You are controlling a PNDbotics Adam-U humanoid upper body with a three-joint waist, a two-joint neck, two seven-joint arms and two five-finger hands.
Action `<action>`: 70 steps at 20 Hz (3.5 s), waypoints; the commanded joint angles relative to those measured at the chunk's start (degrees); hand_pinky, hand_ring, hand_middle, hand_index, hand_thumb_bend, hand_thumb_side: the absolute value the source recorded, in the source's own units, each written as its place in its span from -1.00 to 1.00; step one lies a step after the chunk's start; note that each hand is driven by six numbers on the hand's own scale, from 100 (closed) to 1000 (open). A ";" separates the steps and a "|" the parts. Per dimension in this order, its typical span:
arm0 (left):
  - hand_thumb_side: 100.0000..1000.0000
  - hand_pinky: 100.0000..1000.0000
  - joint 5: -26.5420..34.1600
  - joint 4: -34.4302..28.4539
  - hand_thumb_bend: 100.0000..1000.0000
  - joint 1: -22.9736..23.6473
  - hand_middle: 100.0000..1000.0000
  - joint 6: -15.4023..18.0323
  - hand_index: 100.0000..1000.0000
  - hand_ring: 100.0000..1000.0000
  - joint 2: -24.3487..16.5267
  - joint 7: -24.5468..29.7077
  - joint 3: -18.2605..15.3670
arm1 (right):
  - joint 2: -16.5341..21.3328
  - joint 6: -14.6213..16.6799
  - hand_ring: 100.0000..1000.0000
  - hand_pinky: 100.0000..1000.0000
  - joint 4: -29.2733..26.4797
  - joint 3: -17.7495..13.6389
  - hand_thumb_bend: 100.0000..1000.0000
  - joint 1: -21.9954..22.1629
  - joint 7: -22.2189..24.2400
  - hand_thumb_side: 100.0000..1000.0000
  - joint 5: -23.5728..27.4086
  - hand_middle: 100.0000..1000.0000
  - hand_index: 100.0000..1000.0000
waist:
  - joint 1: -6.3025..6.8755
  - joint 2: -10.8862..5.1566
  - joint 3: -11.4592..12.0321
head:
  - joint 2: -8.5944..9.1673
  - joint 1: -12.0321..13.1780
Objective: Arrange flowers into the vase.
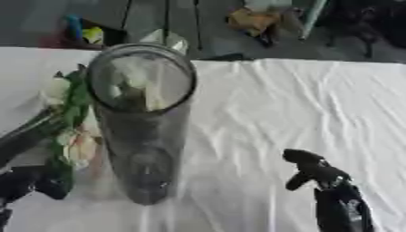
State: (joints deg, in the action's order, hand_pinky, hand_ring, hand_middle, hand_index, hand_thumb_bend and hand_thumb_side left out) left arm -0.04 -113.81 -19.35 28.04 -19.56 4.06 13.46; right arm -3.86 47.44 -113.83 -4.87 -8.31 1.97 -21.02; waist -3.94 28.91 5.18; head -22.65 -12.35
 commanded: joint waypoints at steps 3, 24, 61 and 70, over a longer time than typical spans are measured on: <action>1.00 0.03 -0.08 -0.78 -0.83 -0.44 0.84 -0.19 0.56 0.40 -0.13 0.01 -0.87 | -0.28 -0.23 0.52 0.44 -0.77 -0.02 -1.00 -0.23 0.21 0.96 0.60 -0.21 0.53 | 0.57 -0.53 -0.13 | -0.41 -0.18; 1.00 0.04 2.85 -0.78 -0.86 0.59 0.81 -0.46 0.56 0.40 0.04 -0.74 -2.11 | 1.44 -3.32 0.52 0.44 -0.77 -2.81 -1.00 1.85 -0.79 0.96 4.73 -0.19 0.53 | 1.35 -5.40 1.23 | -9.33 1.81; 0.72 0.18 -22.22 -0.78 -1.00 -2.64 0.68 -4.35 0.76 0.50 -23.23 -5.71 -6.68 | 0.95 -1.84 0.52 0.44 -0.77 -2.51 -1.00 6.01 0.96 0.92 5.92 -0.20 0.54 | 0.98 -9.22 0.14 | -9.42 -1.45; 0.54 0.28 -31.68 -0.78 -1.00 -4.94 0.62 -8.17 0.90 0.54 -29.37 -3.21 -4.97 | 0.93 -1.63 0.52 0.44 -0.77 -1.86 -1.00 6.44 1.58 0.92 5.68 -0.20 0.54 | 1.16 -9.44 -0.54 | -8.99 0.35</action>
State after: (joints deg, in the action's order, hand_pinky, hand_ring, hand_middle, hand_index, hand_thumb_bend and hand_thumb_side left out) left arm -30.62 -113.84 -23.48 20.14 -46.42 0.49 8.36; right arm -3.13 45.71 -113.82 -6.98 -1.93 3.36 -15.06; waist -3.64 21.50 4.63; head -32.16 -12.46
